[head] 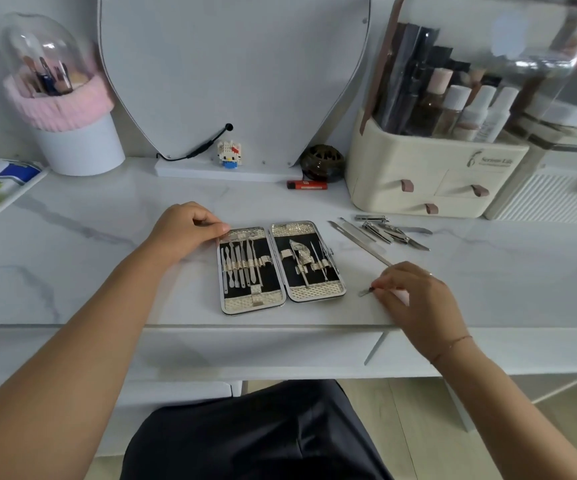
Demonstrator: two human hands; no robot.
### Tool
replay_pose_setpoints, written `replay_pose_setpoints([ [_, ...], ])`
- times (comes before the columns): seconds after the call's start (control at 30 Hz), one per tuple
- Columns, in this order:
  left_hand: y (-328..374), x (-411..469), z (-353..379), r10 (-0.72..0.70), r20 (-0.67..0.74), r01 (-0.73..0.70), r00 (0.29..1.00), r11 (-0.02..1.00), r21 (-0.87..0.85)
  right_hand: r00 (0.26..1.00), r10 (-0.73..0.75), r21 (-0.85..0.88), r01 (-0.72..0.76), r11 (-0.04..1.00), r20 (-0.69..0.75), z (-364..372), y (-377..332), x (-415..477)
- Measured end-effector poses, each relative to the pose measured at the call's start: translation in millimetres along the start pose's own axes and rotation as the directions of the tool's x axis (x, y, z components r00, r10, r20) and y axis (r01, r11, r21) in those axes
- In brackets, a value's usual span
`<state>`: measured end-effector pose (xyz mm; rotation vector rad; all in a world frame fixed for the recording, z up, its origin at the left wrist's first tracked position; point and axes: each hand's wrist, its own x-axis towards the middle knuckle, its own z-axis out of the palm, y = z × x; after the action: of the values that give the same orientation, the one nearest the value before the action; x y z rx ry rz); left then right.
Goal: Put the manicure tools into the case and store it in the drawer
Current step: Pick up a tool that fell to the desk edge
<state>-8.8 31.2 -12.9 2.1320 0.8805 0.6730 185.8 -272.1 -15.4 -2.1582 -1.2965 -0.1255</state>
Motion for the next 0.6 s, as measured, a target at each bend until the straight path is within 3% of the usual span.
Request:
replay_pose_setpoints([
  [0.27, 1.6, -3.2, -0.6, -0.012, -0.014, 0.013, 1.0, 1.0, 0.012, 0.992, -0.127, 0.076, 0.127, 0.989, -0.003, -1.9, 10.1, -34.0],
  [0.6, 2.2, -3.1, -0.3, -0.041, -0.028, 0.041, 0.999, 0.999, 0.009, 0.931, -0.225, 0.039, 0.246, 0.968, -0.286, 18.4, 5.4, -46.9],
])
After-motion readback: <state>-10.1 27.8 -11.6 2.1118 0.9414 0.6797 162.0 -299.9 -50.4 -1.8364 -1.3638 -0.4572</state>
